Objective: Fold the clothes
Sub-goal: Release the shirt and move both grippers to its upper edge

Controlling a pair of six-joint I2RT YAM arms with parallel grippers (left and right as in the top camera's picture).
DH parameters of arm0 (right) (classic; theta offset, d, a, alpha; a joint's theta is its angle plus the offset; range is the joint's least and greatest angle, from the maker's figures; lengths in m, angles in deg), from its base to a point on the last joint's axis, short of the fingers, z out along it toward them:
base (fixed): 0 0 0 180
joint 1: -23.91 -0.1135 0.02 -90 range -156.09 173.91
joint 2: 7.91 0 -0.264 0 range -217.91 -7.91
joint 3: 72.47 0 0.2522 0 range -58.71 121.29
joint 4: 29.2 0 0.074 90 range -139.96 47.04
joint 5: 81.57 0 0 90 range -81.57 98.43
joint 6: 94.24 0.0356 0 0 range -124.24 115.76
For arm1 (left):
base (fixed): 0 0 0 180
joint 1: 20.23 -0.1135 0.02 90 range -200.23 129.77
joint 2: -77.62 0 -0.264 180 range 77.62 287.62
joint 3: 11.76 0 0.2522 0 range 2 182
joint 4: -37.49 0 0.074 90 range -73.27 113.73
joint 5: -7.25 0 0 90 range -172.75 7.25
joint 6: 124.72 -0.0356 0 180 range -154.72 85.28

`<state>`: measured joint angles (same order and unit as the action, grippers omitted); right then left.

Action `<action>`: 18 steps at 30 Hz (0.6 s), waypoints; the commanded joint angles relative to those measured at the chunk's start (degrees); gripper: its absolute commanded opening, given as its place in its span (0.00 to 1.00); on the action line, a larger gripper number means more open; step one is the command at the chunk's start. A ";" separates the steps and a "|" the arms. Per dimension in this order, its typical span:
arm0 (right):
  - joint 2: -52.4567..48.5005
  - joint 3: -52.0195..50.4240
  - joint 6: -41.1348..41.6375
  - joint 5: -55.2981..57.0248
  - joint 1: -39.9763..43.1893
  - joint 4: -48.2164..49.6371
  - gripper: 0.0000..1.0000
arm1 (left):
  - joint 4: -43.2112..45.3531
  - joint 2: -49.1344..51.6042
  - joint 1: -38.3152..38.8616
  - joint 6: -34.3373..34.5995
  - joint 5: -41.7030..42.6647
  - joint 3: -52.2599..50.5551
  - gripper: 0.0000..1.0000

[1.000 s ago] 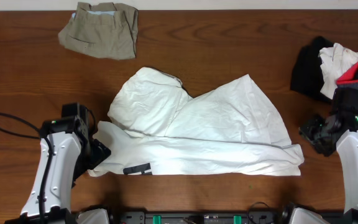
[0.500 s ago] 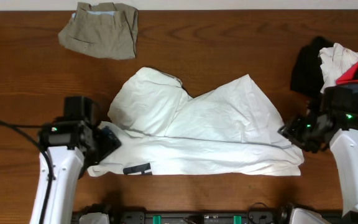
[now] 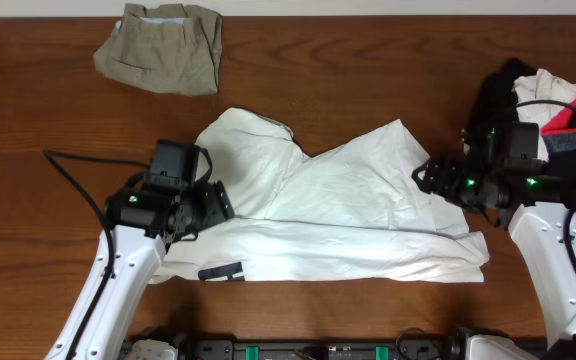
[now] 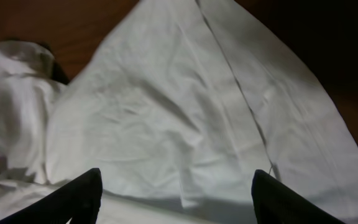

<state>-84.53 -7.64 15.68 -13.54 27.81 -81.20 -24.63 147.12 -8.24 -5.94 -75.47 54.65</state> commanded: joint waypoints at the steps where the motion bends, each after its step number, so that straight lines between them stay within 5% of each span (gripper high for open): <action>1: -1.77 1.03 -0.63 -2.78 -1.44 2.62 0.73 | 4.85 1.14 0.20 -1.79 1.86 0.76 0.80; 7: -9.07 8.02 -0.96 -2.89 -4.00 3.06 0.73 | 14.47 8.44 0.20 -2.23 7.58 3.67 0.79; 18: -27.23 23.78 -1.79 4.11 -6.49 1.20 0.75 | 15.08 29.64 0.02 -7.82 6.19 23.74 0.79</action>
<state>-108.42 14.04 14.79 -13.26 21.72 -79.97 -9.66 173.32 -8.11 -11.28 -68.73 74.10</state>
